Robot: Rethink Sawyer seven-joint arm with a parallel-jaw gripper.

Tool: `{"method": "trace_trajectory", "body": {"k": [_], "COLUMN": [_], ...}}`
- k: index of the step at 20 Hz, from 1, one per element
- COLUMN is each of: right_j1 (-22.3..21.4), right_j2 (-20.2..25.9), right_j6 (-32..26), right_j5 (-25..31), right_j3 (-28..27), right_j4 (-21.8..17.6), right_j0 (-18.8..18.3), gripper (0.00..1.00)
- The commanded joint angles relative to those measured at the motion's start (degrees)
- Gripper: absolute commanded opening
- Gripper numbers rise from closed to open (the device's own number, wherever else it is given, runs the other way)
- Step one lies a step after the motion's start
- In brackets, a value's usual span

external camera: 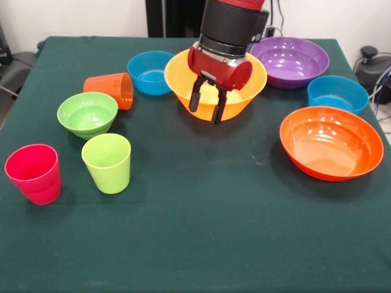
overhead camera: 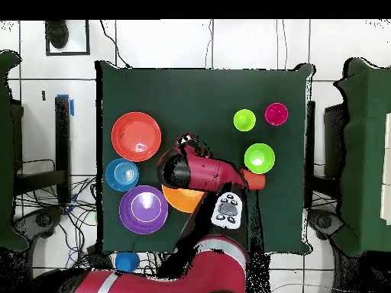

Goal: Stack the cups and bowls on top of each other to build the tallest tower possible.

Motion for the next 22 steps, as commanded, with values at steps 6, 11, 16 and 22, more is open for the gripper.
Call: {"method": "trace_trajectory", "body": {"k": [6, 11, 16, 22], "right_j1": [5.18, 2.91, 1.53, 1.05], "right_j2": [8.5, 7.54, 6.04, 4.73], "right_j6": [8.43, 7.52, 5.3, 4.39], "right_j5": [1.05, 6.67, 9.64, 10.66], "right_j3": [0.27, 1.08, 0.33, 0.28], "right_j4": [5.2, 7.25, 7.21, 6.71], "right_j0": [-1.09, -0.38, -0.27, 0.38], "gripper": [1.0, 1.0, 1.0, 1.0]}}
